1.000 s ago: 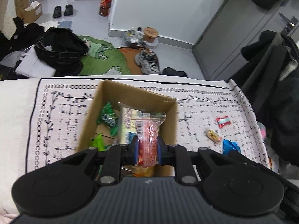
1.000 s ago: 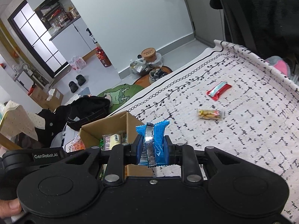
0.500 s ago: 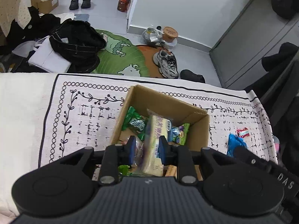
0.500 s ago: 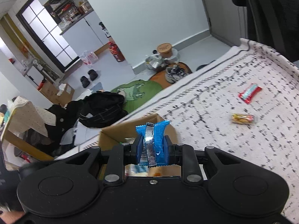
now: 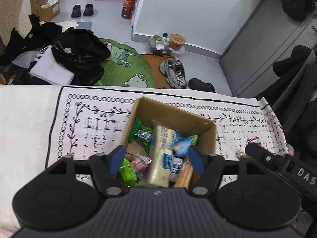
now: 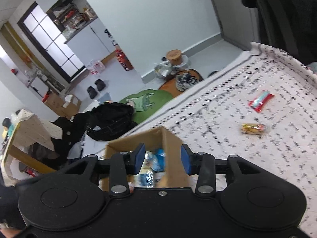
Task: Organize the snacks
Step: 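Carry both packs over the cardboard box and open both grippers to drop them, then move both open grippers back toward the yellow candy and red bar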
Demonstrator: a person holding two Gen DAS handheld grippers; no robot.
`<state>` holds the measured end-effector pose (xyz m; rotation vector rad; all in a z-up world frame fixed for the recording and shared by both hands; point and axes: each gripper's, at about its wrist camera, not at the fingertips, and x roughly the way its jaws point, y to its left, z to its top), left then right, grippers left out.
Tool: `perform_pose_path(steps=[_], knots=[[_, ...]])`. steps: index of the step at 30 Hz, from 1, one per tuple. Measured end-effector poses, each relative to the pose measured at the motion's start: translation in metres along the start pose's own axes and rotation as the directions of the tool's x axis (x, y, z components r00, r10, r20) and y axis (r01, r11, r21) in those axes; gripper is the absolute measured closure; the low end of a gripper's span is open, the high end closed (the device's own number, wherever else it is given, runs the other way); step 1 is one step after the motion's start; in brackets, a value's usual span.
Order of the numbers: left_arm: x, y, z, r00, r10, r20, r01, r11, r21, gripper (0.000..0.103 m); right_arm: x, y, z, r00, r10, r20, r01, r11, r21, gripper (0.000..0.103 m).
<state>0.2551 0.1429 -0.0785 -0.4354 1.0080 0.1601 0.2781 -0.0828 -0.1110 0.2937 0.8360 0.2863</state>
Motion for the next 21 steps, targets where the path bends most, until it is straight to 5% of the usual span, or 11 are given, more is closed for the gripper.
perform_pose_path(steps=[7,21], knots=[[-0.002,-0.025,-0.009,1.000,-0.025,0.007,0.025,0.999,0.036,0.019,-0.021,-0.039,0.000,0.998,-0.064,0.018,0.063,0.997,0.036,0.058],[-0.001,-0.092,-0.028,0.999,-0.046,-0.011,0.047,0.995,0.088,0.008,-0.054,-0.097,0.011,0.993,-0.098,0.064,0.094,0.993,0.070,0.033]])
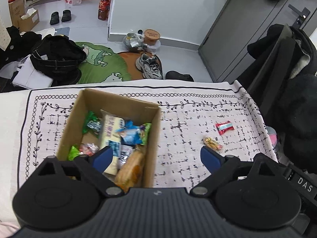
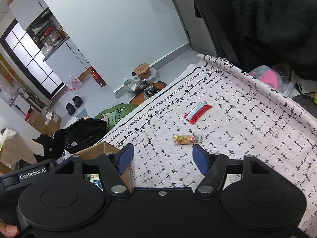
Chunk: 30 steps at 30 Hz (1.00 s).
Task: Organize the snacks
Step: 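Move both open grippers back toward the yellow candy and red bar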
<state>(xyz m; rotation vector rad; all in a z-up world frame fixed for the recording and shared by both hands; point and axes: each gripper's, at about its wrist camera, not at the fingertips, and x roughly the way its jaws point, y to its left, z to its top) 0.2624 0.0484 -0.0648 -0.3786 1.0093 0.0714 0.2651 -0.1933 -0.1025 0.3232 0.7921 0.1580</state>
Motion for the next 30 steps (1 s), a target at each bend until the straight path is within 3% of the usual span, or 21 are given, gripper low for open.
perform_pose_path(steps=[11,23,28,30], knots=[[0.008,-0.038,-0.006,1.000,0.004,0.024,-0.005,0.999,0.034,0.000,-0.004,-0.032,0.011,1.000,-0.010,0.025,0.010,1.000,0.011,0.001],[0.031,-0.073,-0.005,1.000,-0.016,0.005,0.016,0.998,0.058,0.000,0.009,-0.057,0.047,1.000,-0.007,0.006,0.007,1.000,0.009,0.000],[0.043,-0.083,0.000,1.000,0.022,0.012,-0.023,0.999,0.042,0.000,0.019,-0.071,0.050,1.000,0.011,0.023,-0.011,1.000,0.015,0.000],[0.050,-0.086,0.001,1.000,0.020,0.005,-0.021,0.999,0.036,0.000,0.029,-0.080,0.046,1.000,0.005,0.012,-0.005,0.999,0.037,0.007]])
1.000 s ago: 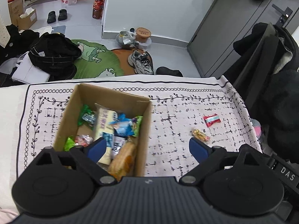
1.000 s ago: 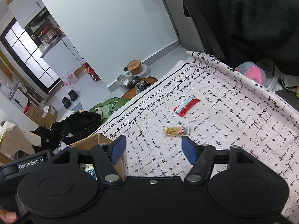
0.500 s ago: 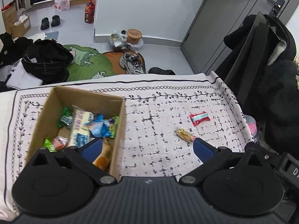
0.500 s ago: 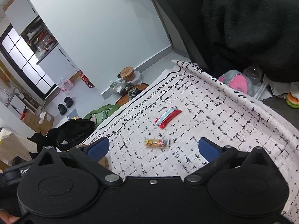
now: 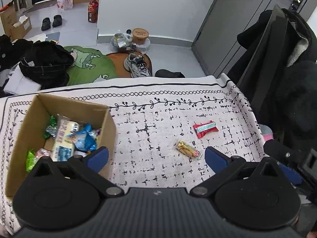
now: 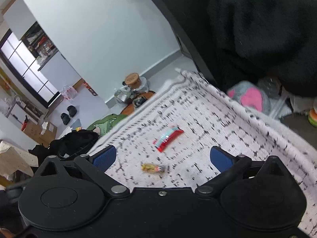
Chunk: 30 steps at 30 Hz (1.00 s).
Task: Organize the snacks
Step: 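Move both open grippers back toward the yellow candy and red bar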
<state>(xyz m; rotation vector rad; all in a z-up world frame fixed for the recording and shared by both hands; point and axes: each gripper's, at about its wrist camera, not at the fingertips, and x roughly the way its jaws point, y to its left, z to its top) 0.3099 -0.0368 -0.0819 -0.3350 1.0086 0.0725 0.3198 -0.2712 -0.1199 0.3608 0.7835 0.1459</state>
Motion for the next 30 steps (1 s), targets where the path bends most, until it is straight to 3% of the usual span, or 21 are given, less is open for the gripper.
perform_pose_path(steps=[3,6,9,14,22,30], knots=[[0.011,-0.006,-0.001,1.000,0.000,0.006,0.000,1.000,0.005,0.000,0.018,-0.010,-0.001,0.999,-0.006,-0.045,0.009,0.998,0.061,0.023],[0.025,-0.010,-0.002,1.000,-0.021,-0.007,0.021,1.000,-0.004,0.002,0.029,-0.016,0.004,0.998,0.005,-0.057,0.001,0.994,0.107,0.029],[0.041,-0.013,-0.002,0.999,-0.029,-0.022,0.029,0.999,-0.021,0.007,0.037,-0.020,0.007,0.998,0.008,-0.055,-0.001,0.991,0.134,0.033],[0.067,-0.023,0.000,0.996,-0.059,-0.070,0.057,0.998,-0.032,0.030,0.051,-0.032,0.008,0.996,-0.005,-0.085,0.021,0.982,0.188,0.037],[0.110,-0.038,-0.005,0.986,-0.077,-0.148,0.069,0.996,-0.060,0.056,0.069,-0.040,0.008,0.991,0.012,-0.135,0.018,0.975,0.220,0.038],[0.142,-0.047,-0.005,0.980,-0.084,-0.181,0.069,0.994,-0.086,0.062,0.084,-0.041,0.006,0.985,0.027,-0.171,0.013,0.973,0.231,0.042]])
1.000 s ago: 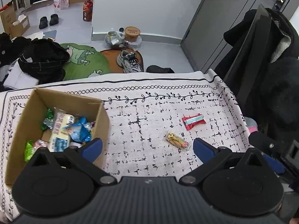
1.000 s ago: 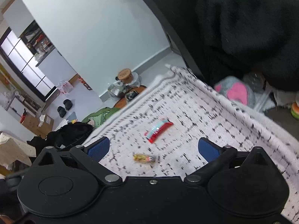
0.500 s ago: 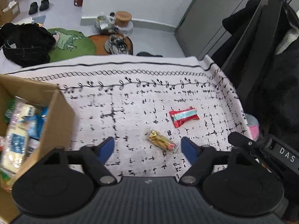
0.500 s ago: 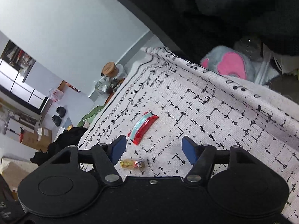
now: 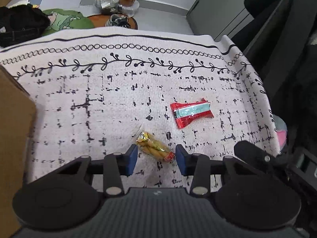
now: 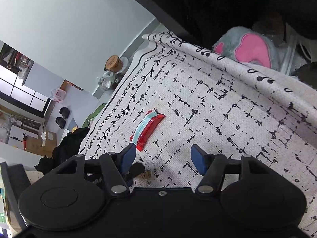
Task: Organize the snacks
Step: 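Move both open grippers back toward the yellow candy and red bar, then close the left gripper on the yellow candy while the right grips the red-and-teal bar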
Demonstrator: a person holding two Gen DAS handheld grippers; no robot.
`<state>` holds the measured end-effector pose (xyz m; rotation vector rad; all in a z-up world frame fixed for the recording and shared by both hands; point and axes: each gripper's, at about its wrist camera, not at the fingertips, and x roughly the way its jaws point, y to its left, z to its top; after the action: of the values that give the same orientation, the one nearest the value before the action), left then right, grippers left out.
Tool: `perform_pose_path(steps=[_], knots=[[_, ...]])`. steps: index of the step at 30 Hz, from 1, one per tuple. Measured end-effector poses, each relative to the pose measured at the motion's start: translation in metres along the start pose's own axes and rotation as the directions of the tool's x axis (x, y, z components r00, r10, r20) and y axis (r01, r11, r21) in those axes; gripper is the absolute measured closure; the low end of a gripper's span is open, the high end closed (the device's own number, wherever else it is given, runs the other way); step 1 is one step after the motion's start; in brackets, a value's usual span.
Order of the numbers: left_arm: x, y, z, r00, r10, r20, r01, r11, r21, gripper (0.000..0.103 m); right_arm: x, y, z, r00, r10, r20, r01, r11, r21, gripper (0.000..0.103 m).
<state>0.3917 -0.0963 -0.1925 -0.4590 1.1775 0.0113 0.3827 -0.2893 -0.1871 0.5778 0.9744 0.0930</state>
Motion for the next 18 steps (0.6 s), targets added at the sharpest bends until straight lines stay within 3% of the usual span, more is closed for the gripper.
perform_pose_path(steps=[3,5,11,18], knots=[[0.009,-0.001,0.005,1.000,0.006,0.005,-0.006,1.000,-0.003,0.065,0.008,-0.001,0.001,1.000,-0.002,-0.013,0.002,1.000,0.006,0.043],[0.014,-0.003,0.009,0.999,0.050,-0.002,-0.050,0.999,0.010,0.084,0.013,-0.001,0.002,1.000,0.003,-0.021,-0.002,1.000,0.008,0.044],[0.015,-0.004,0.020,0.995,0.095,0.012,-0.095,0.995,0.031,0.085,0.027,0.007,0.004,0.999,0.019,-0.029,-0.019,1.000,-0.007,0.044],[0.015,0.004,0.036,0.995,0.099,0.030,-0.101,0.994,0.041,0.085,0.040,0.011,0.004,0.999,0.016,-0.037,-0.017,1.000,-0.024,0.044]])
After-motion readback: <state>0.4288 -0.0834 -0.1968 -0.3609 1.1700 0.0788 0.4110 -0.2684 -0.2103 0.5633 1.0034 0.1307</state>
